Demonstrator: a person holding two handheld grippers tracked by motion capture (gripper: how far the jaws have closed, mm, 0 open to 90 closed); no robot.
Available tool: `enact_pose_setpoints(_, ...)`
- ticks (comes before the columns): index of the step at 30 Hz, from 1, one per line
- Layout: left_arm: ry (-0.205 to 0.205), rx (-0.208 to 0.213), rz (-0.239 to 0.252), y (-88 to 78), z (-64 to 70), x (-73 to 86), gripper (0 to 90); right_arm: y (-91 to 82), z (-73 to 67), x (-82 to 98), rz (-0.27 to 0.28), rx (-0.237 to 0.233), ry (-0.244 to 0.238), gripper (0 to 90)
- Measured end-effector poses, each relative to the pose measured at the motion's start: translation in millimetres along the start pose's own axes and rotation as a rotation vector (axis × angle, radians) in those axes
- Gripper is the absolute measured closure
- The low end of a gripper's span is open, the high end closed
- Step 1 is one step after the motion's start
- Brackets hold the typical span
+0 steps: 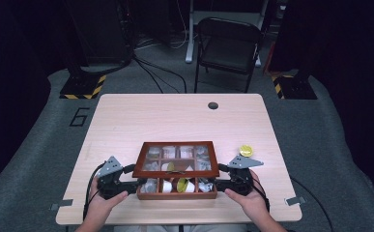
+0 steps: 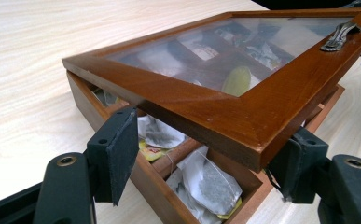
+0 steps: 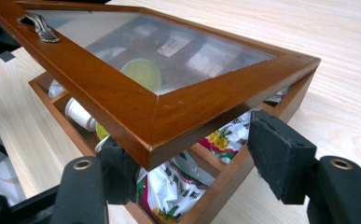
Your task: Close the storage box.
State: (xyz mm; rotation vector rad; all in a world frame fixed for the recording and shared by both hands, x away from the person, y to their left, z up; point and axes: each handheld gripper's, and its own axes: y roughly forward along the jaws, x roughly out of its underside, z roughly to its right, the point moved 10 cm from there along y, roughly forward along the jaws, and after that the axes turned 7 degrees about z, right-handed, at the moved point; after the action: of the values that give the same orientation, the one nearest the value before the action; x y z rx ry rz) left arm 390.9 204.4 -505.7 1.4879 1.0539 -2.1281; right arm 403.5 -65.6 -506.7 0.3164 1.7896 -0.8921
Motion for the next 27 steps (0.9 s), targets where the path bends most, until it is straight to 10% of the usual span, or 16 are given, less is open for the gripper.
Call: enact_pose_setpoints(27,-0.053,0.001,-0.046,0.5,5.6,30.7,31.8,3.3,-0.5,30.3,-0.035,0.026,0.012,37.5)
